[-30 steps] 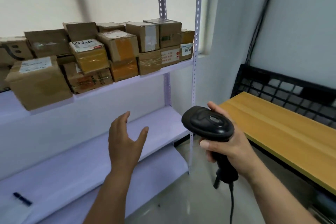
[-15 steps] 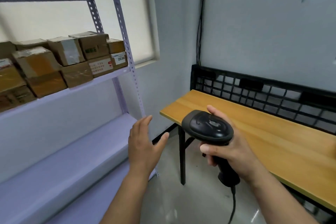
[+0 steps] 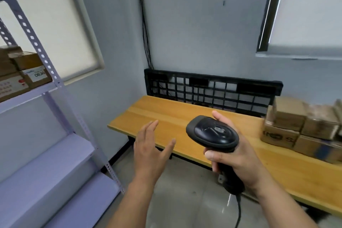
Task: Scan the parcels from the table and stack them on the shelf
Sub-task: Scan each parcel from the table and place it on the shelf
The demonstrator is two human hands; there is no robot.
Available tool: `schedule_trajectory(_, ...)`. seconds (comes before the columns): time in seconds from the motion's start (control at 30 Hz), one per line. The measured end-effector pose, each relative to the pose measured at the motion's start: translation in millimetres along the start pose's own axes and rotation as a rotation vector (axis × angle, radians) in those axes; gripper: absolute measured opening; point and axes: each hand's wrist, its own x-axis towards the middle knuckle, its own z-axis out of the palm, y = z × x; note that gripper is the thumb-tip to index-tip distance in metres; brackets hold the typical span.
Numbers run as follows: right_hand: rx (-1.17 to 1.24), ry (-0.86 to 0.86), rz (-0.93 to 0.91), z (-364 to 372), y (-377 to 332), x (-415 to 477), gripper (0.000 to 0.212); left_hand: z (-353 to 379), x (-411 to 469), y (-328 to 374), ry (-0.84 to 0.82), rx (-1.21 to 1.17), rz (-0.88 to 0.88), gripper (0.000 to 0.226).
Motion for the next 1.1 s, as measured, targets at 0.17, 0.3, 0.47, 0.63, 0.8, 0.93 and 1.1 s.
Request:
schedule_trajectory(0.17, -0.002, 0.135, 0.031, -44.3, 7.5, -2.5, 0.111, 51.6, 20.5, 25.3, -0.088, -0.057, 0.060, 0.066)
schedule_trajectory(0.3, -0.010, 0.231, 0.049, -78.5, 14.0, 3.2, 0.110, 99.0, 38.1, 41.4, -0.174, -0.118, 0.082, 0.066)
schedule_trajectory(0.47, -0.067, 0.375, 0.070, -126.0, 26.4, 20.4, 0.108, 166.1, 73.0, 63.5, -0.268, -0.187, 0.140, 0.064)
schedule_trajectory(0.63, -0.114, 0.503, 0.085, -170.6, 29.8, 38.8, 0.101, 227.5, 109.7, 90.1, -0.358, -0.232, 0.200, 0.064)
schedule_trajectory(0.8, -0.111, 0.639, 0.115, -211.1, 33.6, 44.7, 0.099, 279.4, 134.6, 124.8, -0.483, -0.263, 0.269, 0.065)
schedule_trajectory(0.93, -0.108, 0.724, 0.127, -239.8, 35.9, 51.0, 0.101, 320.0, 146.3, 152.0, -0.575, -0.282, 0.335, 0.066)
schedule_trajectory(1.1, -0.093, 0.791, 0.099, -272.5, 39.9, 61.8, 0.094, 368.0, 155.5, 176.9, -0.687, -0.273, 0.357, 0.071)
